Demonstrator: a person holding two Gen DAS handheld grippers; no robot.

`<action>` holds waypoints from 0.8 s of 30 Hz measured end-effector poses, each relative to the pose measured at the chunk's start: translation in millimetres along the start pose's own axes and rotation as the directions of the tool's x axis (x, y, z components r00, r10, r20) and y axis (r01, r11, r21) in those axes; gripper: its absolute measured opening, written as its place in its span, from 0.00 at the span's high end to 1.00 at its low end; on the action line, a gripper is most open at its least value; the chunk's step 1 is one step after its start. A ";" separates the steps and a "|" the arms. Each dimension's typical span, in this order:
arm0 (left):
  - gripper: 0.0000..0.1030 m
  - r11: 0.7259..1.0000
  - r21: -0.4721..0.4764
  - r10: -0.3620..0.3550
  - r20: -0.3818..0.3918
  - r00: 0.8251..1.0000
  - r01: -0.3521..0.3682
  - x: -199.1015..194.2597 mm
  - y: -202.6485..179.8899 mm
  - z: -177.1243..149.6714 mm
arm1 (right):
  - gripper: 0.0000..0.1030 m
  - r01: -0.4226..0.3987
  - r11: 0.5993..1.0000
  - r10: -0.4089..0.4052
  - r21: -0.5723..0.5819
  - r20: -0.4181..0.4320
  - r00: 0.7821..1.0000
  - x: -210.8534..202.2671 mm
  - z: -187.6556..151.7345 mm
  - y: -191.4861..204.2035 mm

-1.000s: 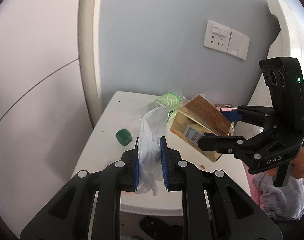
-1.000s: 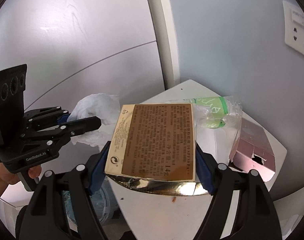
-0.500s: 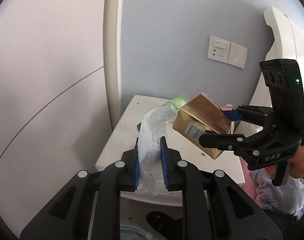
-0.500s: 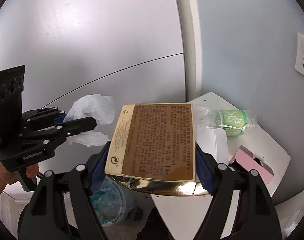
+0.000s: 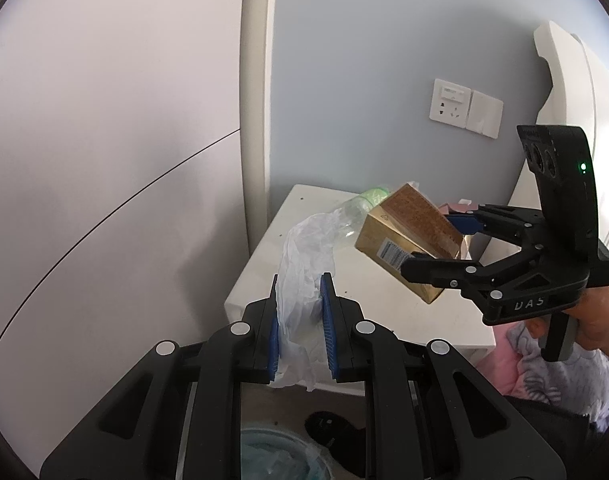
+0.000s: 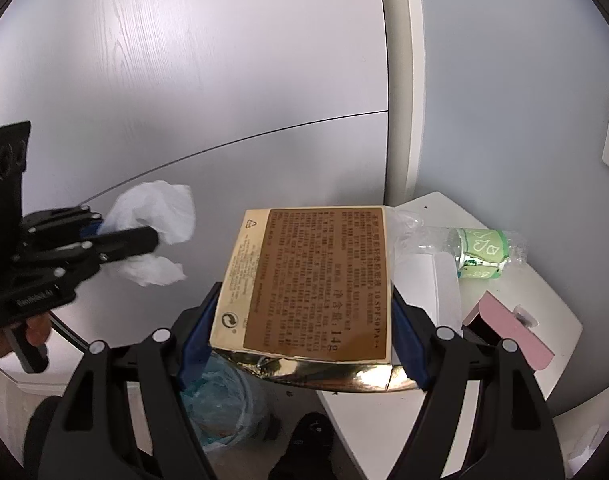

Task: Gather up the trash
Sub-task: 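Lift the tissue with the left gripper while the right gripper lifts the gold packet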

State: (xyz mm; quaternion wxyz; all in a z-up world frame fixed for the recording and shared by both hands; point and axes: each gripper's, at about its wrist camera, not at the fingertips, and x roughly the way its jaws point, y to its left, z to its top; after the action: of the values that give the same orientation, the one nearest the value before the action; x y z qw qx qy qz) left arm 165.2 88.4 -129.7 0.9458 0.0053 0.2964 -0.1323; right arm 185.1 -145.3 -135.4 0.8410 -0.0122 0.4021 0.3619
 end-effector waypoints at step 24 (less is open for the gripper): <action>0.84 0.999 -0.038 0.015 -0.049 0.999 -0.017 9.0 7.0 -13.0 | 0.29 0.052 0.994 -0.046 -0.096 0.067 0.997 -7.4 -13.3 19.1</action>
State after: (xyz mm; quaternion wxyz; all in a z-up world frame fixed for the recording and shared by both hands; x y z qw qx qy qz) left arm 166.7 94.1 -145.9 0.9394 -0.0074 0.3216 -0.1187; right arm 161.3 -139.8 -134.1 0.8606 -0.0513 0.3559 0.3607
